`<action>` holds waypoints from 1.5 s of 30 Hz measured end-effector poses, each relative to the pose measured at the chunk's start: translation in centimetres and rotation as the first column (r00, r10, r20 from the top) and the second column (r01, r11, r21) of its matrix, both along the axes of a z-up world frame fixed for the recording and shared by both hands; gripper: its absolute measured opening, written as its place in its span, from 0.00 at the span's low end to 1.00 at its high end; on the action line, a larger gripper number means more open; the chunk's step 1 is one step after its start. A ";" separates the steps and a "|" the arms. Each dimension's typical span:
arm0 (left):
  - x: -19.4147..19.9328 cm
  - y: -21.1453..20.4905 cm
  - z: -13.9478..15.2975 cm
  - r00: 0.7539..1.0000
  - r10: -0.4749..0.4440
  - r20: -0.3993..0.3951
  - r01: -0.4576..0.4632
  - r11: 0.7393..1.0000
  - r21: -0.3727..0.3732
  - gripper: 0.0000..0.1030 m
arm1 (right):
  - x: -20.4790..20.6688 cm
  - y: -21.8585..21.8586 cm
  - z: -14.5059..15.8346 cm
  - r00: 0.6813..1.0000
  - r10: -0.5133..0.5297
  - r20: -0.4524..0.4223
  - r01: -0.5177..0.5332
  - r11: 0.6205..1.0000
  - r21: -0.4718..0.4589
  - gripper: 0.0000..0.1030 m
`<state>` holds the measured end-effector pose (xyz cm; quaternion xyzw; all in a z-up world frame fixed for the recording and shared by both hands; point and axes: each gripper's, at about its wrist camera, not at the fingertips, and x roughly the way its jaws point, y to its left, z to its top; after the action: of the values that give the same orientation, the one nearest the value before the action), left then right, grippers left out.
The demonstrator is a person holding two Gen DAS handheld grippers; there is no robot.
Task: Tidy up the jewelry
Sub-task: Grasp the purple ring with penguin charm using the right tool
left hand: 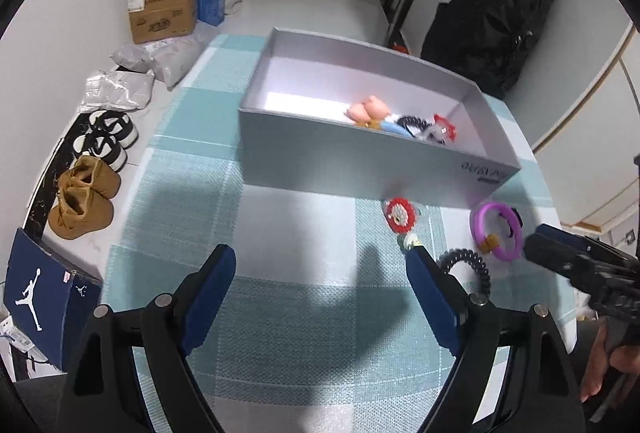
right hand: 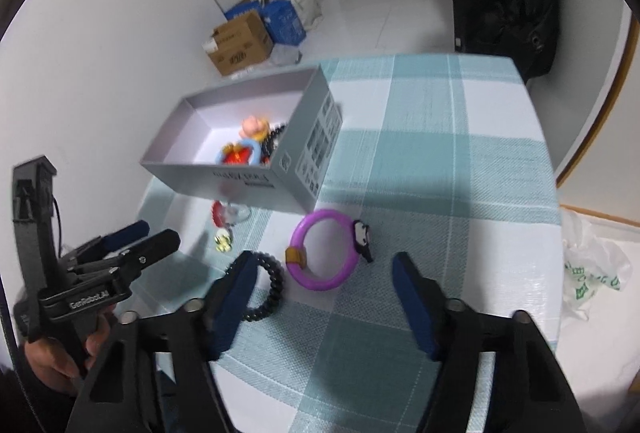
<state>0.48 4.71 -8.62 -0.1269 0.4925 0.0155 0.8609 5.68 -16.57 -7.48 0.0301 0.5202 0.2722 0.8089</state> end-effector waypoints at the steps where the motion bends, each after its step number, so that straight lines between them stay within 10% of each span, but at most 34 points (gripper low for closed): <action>1: 0.1 0.0 -0.1 1.000 -0.011 -0.003 0.011 1.000 -0.001 0.82 | 0.0 0.4 -0.4 1.000 0.008 -0.010 -0.008 1.000 -0.016 0.56; 13: 0.8 -1.4 0.4 0.996 -0.095 -0.002 0.095 0.995 -0.020 0.82 | 0.9 0.9 -1.2 1.000 -0.015 -0.014 0.015 0.998 -0.054 0.37; 16: 1.2 -1.8 0.3 0.994 -0.106 0.002 0.106 0.994 -0.014 0.82 | 1.1 1.5 -1.4 1.000 0.006 -0.020 -0.007 0.997 -0.075 0.14; 45: 2.3 -3.4 -0.2 0.987 -0.154 -0.035 0.152 0.987 -0.056 0.70 | 1.1 1.0 -0.5 1.000 0.019 0.008 -0.018 0.997 -0.080 0.08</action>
<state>2.80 1.35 -8.83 -0.1113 0.5180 -0.0615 0.8459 6.79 -15.54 -7.94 -0.0083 0.5276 0.2587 0.8091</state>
